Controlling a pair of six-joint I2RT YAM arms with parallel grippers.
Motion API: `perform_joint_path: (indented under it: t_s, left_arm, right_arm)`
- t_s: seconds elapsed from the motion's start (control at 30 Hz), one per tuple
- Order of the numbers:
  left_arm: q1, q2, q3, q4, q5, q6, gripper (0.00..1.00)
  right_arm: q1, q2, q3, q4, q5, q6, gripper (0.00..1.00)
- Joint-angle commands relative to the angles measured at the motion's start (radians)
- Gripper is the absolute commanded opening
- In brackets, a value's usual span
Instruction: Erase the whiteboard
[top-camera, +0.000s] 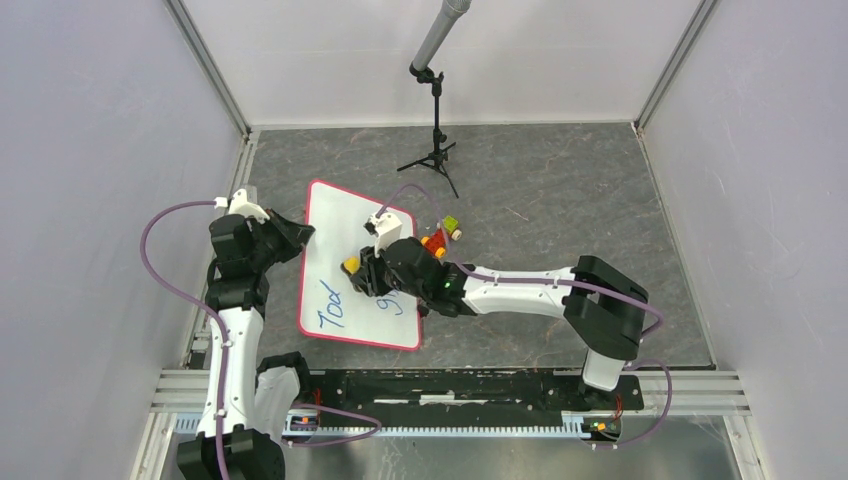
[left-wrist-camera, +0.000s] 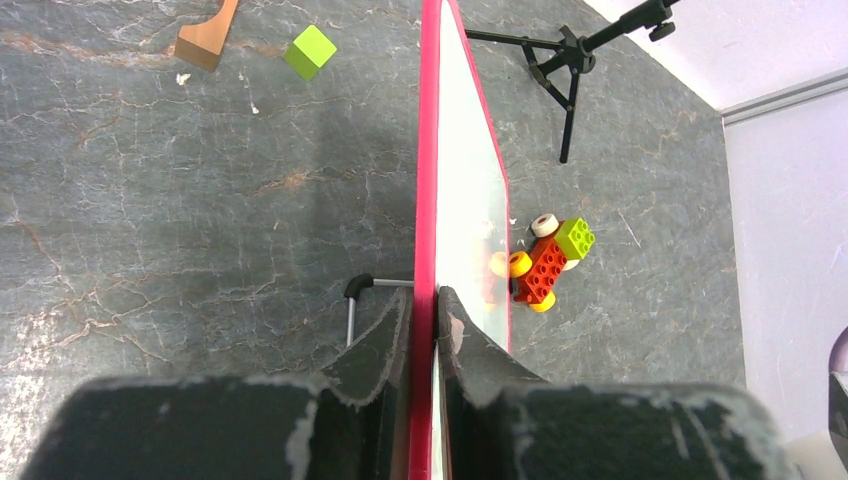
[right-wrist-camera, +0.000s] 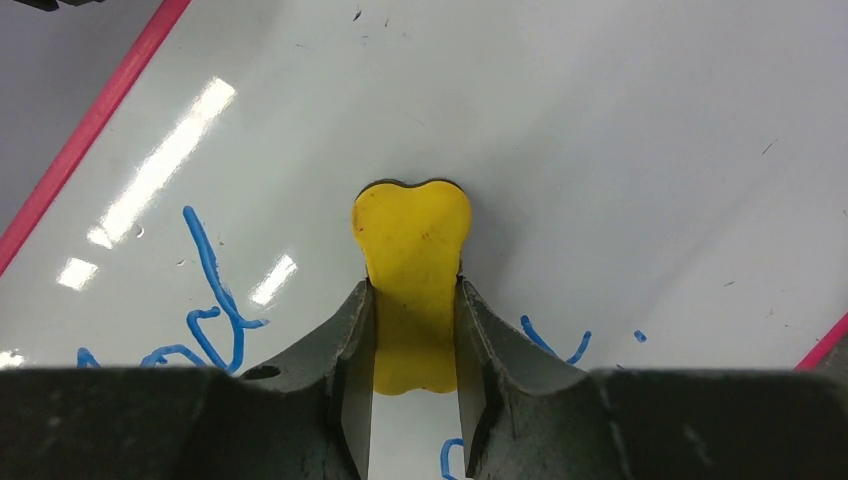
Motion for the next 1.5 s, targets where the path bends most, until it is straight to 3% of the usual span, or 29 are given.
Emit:
perform_joint_path:
  t_s: [0.0,0.17,0.4,0.57,0.9,1.07,1.47]
  left_arm:
    - [-0.014,0.003,0.005,0.027,0.049,-0.021,0.02]
    - [-0.015,0.003,0.005,0.027,0.049,-0.020,0.02]
    - [-0.014,-0.003,0.004,0.027,0.049,-0.021,0.02]
    - [-0.015,0.002,0.004,0.027,0.047,-0.021,0.02]
    - [-0.016,-0.014,0.001,0.027,0.049,-0.021,0.02]
    - [-0.016,0.000,0.005,0.027,0.053,-0.023,0.02]
    - [-0.016,-0.004,0.002,0.028,0.051,-0.022,0.02]
  right_arm:
    - [0.057,0.061,0.101,-0.152,0.009,-0.043,0.27]
    - [0.130,0.096,0.243,-0.203,0.020,-0.083,0.27]
    - [0.178,0.124,0.316,-0.210,0.004,-0.102,0.27]
    - [0.170,0.108,0.278,-0.204,0.029,-0.117,0.27]
    - [0.062,0.049,0.038,-0.103,-0.016,-0.047,0.27]
    - [0.071,0.035,0.044,-0.134,0.018,-0.057,0.27]
    - [0.238,0.096,0.285,-0.207,0.006,-0.125,0.27]
